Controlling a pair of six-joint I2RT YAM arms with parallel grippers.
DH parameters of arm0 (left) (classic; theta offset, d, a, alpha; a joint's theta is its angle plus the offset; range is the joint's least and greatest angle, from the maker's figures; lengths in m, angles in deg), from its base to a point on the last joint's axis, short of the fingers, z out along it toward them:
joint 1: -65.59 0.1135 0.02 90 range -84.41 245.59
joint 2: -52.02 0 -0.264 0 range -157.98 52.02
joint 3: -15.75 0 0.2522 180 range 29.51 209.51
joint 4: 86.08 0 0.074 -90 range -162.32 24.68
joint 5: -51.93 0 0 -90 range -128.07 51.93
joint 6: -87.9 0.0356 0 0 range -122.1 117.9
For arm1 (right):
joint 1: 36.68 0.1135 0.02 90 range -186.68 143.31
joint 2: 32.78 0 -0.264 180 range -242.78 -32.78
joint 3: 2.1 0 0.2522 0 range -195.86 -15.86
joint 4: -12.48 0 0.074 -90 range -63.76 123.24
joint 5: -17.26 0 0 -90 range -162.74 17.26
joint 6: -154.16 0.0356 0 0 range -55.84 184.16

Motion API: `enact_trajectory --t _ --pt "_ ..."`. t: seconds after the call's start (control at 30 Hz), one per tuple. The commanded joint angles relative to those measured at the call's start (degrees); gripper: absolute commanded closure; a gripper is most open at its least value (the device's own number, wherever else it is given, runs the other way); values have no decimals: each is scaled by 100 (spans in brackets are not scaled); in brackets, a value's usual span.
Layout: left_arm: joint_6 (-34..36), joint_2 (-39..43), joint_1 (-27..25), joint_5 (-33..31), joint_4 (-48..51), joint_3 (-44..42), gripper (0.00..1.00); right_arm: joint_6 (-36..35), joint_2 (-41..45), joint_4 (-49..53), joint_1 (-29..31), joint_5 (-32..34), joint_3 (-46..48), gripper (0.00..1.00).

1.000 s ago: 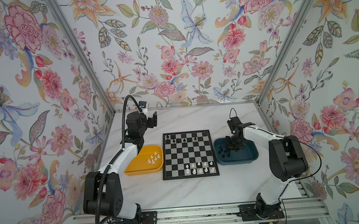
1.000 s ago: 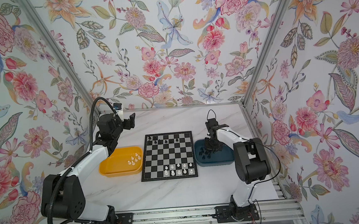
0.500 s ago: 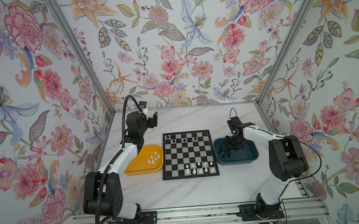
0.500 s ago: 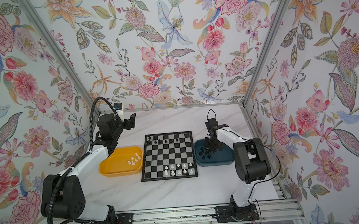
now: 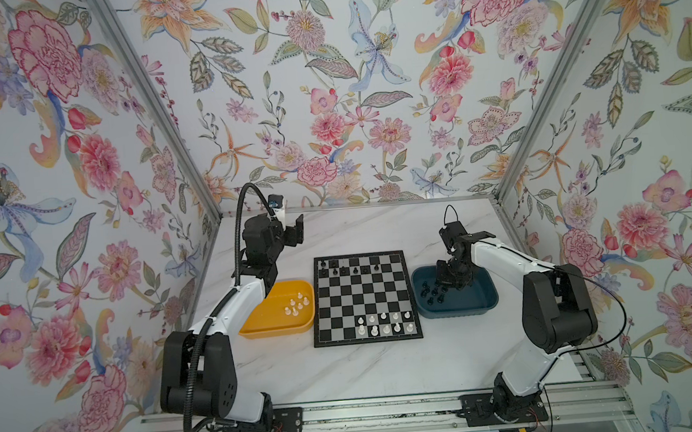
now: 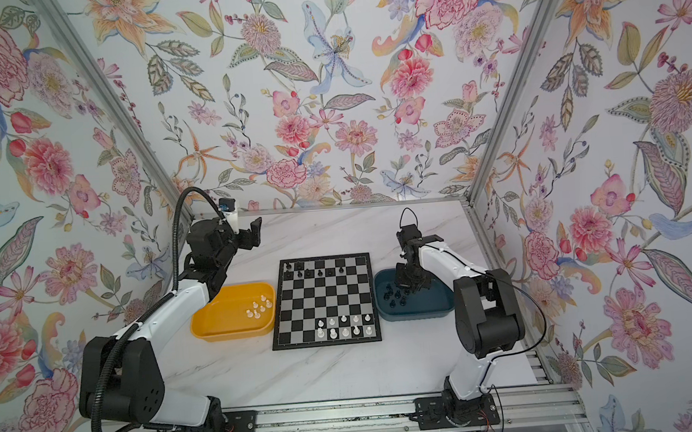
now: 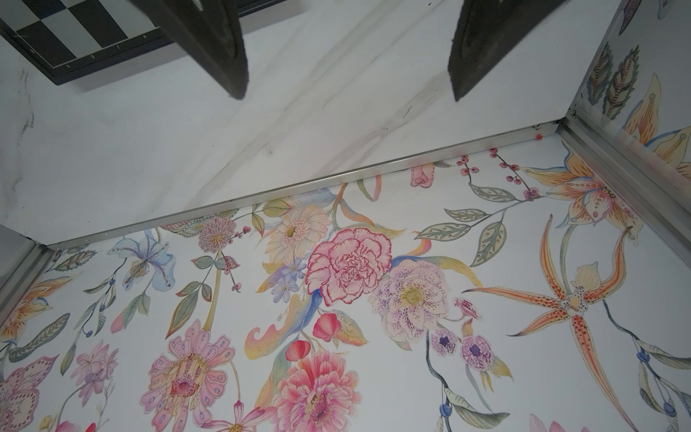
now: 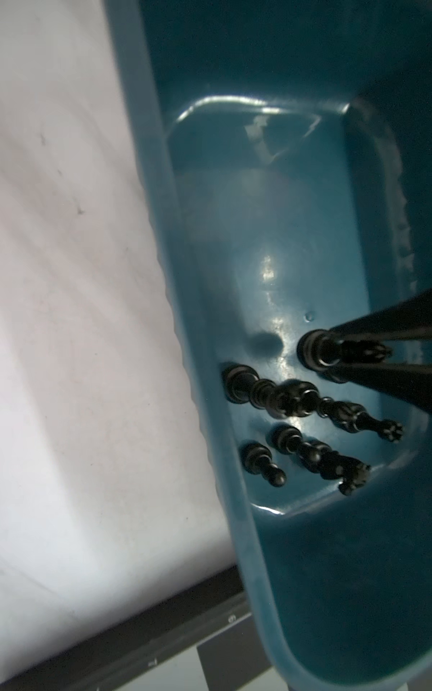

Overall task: Set up the chess pieces on the board
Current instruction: 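Lift the black piece and carry it over the board's far row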

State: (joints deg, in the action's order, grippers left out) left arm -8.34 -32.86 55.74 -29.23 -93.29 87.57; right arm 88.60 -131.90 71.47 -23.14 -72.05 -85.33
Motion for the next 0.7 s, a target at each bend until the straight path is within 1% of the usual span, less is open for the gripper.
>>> enact_trajectory --t 0.0,0.17,0.37,0.5,0.67 --pt "62 6 -48 152 -188 -22 14 -18 331 535 50 163 -196 100" --pt "70 49 -51 188 -205 -58 14 -81 560 952 91 143 -471 100" --pt "87 147 -50 184 -285 -224 14 -159 610 1513 282 213 -1185 100" --pt "114 232 -52 180 -271 -289 14 -180 364 1664 531 153 -1794 100" --pt "166 340 -53 114 -329 -477 14 -278 -264 1743 937 151 -2751 100"
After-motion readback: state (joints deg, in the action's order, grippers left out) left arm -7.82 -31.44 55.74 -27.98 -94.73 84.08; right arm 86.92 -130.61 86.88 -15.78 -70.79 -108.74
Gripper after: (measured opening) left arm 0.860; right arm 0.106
